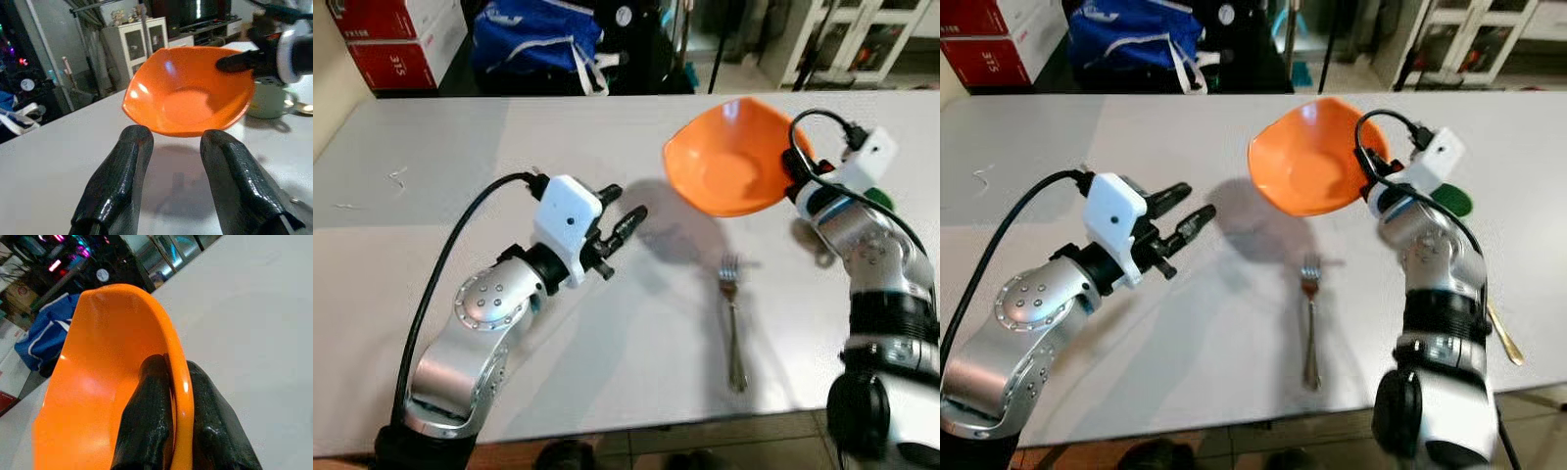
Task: Setting the table
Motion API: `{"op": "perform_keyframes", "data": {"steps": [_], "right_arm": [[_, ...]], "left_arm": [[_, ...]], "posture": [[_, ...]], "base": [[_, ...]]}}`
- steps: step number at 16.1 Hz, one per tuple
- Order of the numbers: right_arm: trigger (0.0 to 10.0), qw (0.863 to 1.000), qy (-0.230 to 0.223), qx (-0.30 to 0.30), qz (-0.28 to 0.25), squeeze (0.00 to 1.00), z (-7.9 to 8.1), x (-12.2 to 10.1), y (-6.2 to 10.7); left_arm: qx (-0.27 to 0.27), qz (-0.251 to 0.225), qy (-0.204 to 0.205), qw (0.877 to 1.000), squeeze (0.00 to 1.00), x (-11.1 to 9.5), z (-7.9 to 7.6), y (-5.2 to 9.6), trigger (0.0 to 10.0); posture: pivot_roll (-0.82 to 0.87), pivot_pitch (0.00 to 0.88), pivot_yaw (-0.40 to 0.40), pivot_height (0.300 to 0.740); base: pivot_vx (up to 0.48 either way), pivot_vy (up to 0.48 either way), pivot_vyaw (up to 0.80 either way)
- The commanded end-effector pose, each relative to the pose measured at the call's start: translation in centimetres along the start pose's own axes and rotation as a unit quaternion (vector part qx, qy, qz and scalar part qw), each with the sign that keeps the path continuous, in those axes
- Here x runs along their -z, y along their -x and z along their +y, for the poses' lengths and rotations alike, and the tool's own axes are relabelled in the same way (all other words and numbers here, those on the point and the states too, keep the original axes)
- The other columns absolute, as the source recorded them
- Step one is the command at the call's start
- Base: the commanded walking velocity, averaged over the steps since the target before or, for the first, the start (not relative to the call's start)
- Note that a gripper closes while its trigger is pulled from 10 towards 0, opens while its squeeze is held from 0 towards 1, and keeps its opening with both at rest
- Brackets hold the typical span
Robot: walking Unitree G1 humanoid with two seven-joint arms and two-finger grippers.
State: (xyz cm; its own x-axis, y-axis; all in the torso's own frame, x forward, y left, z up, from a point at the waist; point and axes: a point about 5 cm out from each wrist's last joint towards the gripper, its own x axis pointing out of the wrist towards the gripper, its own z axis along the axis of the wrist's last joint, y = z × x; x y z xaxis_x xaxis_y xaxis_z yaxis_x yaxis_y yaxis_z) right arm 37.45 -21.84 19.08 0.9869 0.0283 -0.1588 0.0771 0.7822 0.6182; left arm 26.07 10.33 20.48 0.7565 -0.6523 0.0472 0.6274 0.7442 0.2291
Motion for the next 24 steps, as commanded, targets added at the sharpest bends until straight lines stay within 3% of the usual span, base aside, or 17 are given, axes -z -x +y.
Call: {"op": "perform_keyframes", "data": {"steps": [1, 3, 6, 8, 11, 17, 24], "right_arm": [[10.0, 1.000, -0.005, 0.003, -0.021, 0.00, 0.0, -1.3, -0.2], [10.0, 0.999, -0.022, 0.030, -0.016, 0.00, -1.0, -1.4, -0.7], [10.0, 0.994, -0.094, 0.058, -0.008, 0.00, -2.2, -1.1, -1.1], [10.0, 0.989, -0.132, 0.068, 0.002, 0.00, -2.7, -0.5, -1.4], [10.0, 0.986, -0.154, 0.067, 0.015, 0.00, -2.4, 0.1, -1.9], [10.0, 0.985, -0.153, 0.070, 0.028, 0.00, -1.3, 0.9, -2.7], [10.0, 0.984, -0.129, 0.102, 0.070, 0.00, -1.9, 2.1, -2.6]], "left_arm": [[0.012, 0.002, -0.003, 1.000, 0.00, -0.2, -0.3, 0.2, 10.0], [0.023, 0.008, 0.002, 1.000, 0.00, -0.1, -0.4, 0.3, 10.0], [0.038, 0.015, 0.008, 0.999, 0.00, 0.1, -0.7, 0.3, 10.0], [0.046, 0.016, 0.009, 0.999, 0.00, 0.0, -0.8, 0.3, 10.0], [0.072, 0.023, 0.016, 0.997, 0.00, 0.1, -1.3, 0.3, 10.0], [0.100, 0.036, 0.023, 0.994, 0.00, 0.2, -2.2, 0.7, 10.0], [0.104, 0.042, 0.024, 0.993, 0.00, 0.2, -2.2, 0.7, 10.0]], "posture": [[0.00, 0.066, -0.015, 0.740], [0.00, 0.068, -0.015, 0.740], [0.00, 0.070, -0.007, 0.740], [0.00, 0.070, -0.003, 0.740], [0.00, 0.070, -0.003, 0.740], [0.01, 0.074, -0.005, 0.740], [0.01, 0.077, -0.005, 0.740]], "base": [[0.000, 0.000, 0.00], [0.000, 0.000, 0.00], [0.000, 0.000, 0.00], [0.000, 0.000, 0.00], [0.000, 0.000, 0.00], [0.000, 0.000, 0.00], [0.000, 0.000, 0.00]]}}
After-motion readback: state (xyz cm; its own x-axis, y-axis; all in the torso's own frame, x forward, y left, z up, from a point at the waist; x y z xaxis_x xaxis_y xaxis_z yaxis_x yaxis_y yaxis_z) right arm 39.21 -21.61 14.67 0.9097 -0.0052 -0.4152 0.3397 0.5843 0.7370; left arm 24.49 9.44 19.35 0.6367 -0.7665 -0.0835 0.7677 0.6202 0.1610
